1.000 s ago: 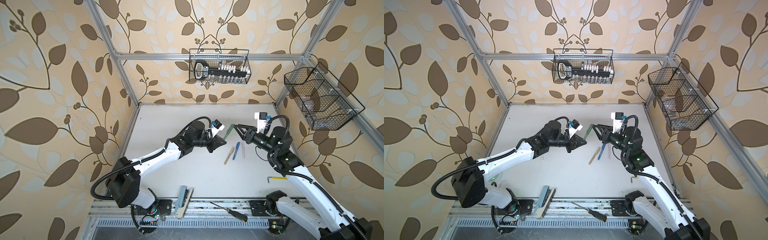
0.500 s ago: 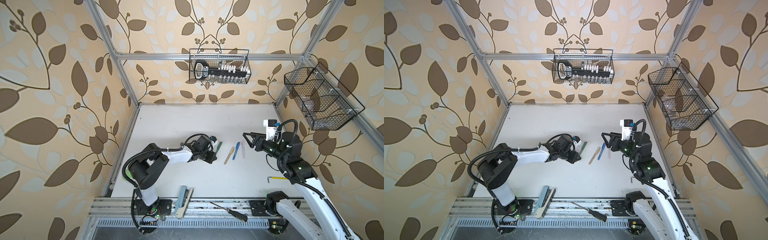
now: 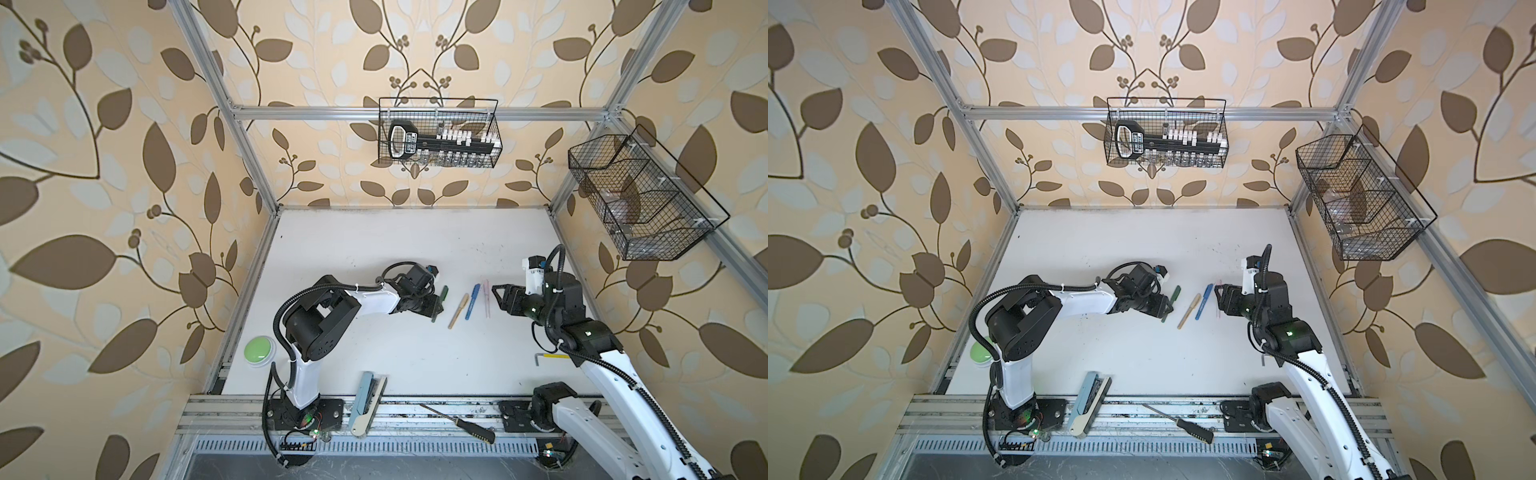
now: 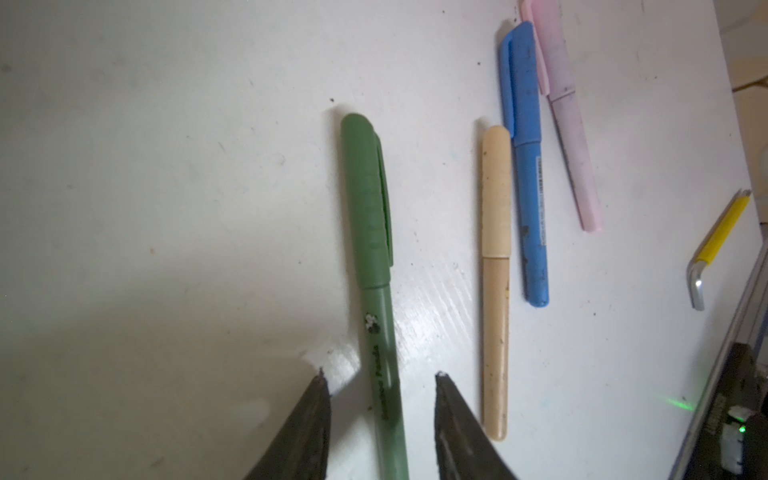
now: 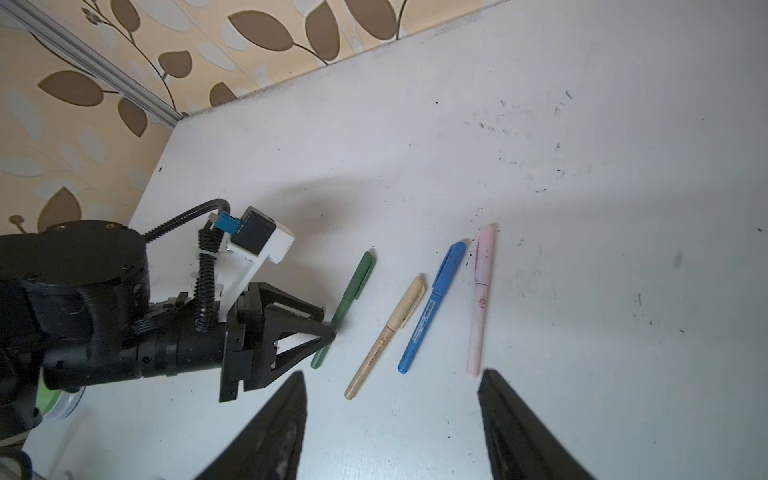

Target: Insert the pens into the pen caps

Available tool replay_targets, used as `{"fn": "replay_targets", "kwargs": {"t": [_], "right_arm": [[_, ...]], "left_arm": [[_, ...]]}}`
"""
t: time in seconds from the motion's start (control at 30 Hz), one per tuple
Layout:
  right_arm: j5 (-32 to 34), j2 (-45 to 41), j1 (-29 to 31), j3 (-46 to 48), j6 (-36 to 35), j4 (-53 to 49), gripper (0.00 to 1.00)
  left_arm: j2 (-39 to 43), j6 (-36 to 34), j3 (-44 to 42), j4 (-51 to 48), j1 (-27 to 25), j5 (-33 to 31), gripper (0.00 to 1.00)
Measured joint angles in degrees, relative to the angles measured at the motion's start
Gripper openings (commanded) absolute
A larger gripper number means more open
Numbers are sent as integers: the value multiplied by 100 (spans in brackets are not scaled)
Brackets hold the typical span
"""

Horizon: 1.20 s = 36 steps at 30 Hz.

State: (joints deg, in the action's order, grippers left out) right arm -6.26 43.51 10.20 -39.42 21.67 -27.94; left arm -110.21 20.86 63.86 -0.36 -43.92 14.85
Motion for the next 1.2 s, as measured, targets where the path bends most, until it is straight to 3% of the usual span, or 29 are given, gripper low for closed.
{"fn": "replay_targets", "kwargs": {"t": [0.07, 0.1, 0.13, 0.23, 0.37, 0.4, 0.5, 0.6, 0.8, 0.87, 1.13, 1.2], "right_arm": [[138, -15, -7, 4, -52, 2, 69], [221, -35, -11, 24, -63, 31, 70], [339, -79, -11, 72, -74, 81, 70], [809, -330, -11, 450, -127, 476, 79], [1731, -658, -22, 1215, -295, 1255, 80], [1937, -682, -26, 1390, -328, 1493, 87], [2612, -588, -26, 2199, -581, 2640, 89], [2977, -313, -26, 2927, -857, 3685, 90], [2933, 603, -442, 3342, -1410, 5477, 89], [2728, 1036, -782, 3342, -1419, 6050, 100], [1823, 3027, -1040, 3357, -1665, 8365, 100], [1552, 3285, -949, 3252, -1827, 8234, 100]], "left_arm": [[74, 22, -22, -46, -4, -197, 73], [146, 11, -68, -94, -4, -343, 91], [278, 4, -157, -173, -4, -529, 99], [955, -9, -555, -474, 0, -1268, 99], [2568, -278, -1292, -566, 116, -2643, 99], [2997, -369, -1488, -503, 216, -2975, 99], [4288, -785, -2273, -15, 966, -4129, 99], [4848, -1261, -3132, 688, 1912, -4822, 99], [4631, -2004, -4653, 2092, 3036, -4728, 99], [4343, -2079, -4782, 2509, 3324, -4463, 99], [2682, -2192, -4765, 4522, 3807, -3663, 99], [2293, -2129, -4662, 4500, 3945, -3552, 99]]}}
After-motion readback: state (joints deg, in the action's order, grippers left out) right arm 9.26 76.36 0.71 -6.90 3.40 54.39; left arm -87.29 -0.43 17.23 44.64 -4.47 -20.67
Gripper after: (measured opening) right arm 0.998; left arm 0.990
